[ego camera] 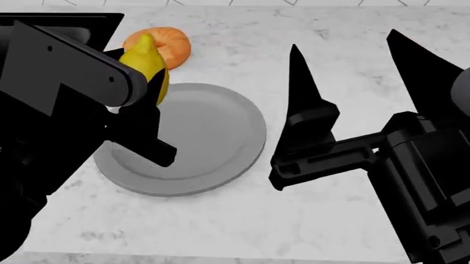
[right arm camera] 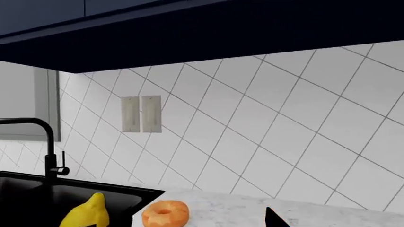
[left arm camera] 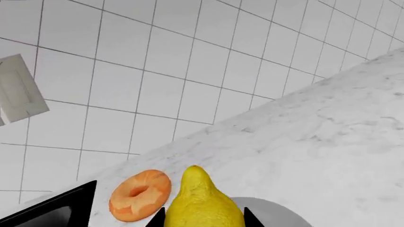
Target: Pick the lemon from the sink and place it on the plate located on the counter
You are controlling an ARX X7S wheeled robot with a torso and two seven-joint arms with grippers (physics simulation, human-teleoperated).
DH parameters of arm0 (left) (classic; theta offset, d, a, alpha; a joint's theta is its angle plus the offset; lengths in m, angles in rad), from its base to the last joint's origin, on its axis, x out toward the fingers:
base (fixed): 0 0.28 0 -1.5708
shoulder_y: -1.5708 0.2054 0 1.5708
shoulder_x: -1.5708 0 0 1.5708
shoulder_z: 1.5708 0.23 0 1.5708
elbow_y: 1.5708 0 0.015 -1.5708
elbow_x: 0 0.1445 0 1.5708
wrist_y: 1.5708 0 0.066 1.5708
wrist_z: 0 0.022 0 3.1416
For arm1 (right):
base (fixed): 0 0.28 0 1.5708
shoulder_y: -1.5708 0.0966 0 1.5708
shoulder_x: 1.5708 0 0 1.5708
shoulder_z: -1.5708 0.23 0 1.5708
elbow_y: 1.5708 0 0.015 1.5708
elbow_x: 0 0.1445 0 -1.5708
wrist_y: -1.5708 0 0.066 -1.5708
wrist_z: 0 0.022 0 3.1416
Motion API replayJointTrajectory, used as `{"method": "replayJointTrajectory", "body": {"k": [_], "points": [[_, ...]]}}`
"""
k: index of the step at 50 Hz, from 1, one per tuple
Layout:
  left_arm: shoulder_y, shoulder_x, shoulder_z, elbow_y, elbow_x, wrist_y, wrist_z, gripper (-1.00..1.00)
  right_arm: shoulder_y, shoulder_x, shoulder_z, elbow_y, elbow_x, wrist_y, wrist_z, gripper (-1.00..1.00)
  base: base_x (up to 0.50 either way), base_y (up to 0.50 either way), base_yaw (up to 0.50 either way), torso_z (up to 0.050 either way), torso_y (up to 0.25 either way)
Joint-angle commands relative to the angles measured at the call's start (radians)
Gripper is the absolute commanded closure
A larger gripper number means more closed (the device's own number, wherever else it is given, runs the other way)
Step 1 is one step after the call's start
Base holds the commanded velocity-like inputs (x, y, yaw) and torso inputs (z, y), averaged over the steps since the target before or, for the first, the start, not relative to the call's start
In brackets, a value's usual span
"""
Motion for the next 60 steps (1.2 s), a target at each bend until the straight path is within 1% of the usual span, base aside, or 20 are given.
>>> {"method": "replayJointTrajectory", "body": {"k": [1,9,17,23,25,27,28,38,53,60], "points": [[0.020,-0.004,-0.004,-0.005,-0.008,0.032,-0.004,1.00,-0.003,-0.002,0.002,-0.005,-0.005,0.001,-0.002,-1.00,0.45,-0.16,0.00,0.000,0.000],[0.022,-0.006,-0.003,-0.011,-0.003,0.037,0.002,1.00,-0.001,-0.003,-0.002,-0.003,-0.007,-0.002,-0.005,-1.00,0.42,-0.14,0.00,0.000,0.000],[0.025,-0.010,-0.005,-0.016,-0.009,0.035,-0.003,1.00,-0.001,-0.004,-0.010,-0.004,-0.014,-0.004,-0.010,-1.00,0.00,0.00,0.00,0.000,0.001],[0.011,0.003,0.014,-0.062,-0.040,-0.016,-0.020,1.00,-0.003,0.000,-0.006,-0.006,-0.008,-0.007,-0.009,-1.00,0.00,0.00,0.00,0.000,0.000],[-0.023,0.016,0.018,-0.097,-0.076,-0.061,-0.033,1.00,-0.005,0.004,0.000,-0.006,-0.001,-0.009,-0.007,-1.00,0.00,0.00,0.00,0.000,0.000],[-0.021,0.017,0.022,-0.108,-0.084,-0.070,-0.036,1.00,-0.005,0.005,0.002,-0.007,0.002,-0.010,-0.006,-1.00,0.00,0.00,0.00,0.000,0.000],[-0.039,0.022,0.012,-0.131,-0.116,-0.087,-0.042,1.00,-0.005,0.006,0.004,-0.008,0.006,-0.011,-0.005,-1.00,0.00,0.00,0.00,0.000,0.000],[-0.029,0.020,0.009,-0.233,-0.139,-0.088,0.009,1.00,-0.005,0.008,0.003,-0.006,0.005,-0.014,-0.006,-1.00,0.00,0.00,0.00,0.000,0.001],[-0.021,0.034,0.023,-0.257,-0.123,-0.075,0.042,1.00,-0.008,0.010,0.000,-0.004,0.004,-0.018,-0.009,-1.00,0.00,0.00,0.00,0.000,0.000],[0.008,0.050,0.034,-0.363,-0.124,-0.059,0.114,1.00,-0.010,0.015,0.006,-0.008,0.012,-0.022,-0.006,-1.00,0.00,0.00,0.00,0.000,0.000]]}}
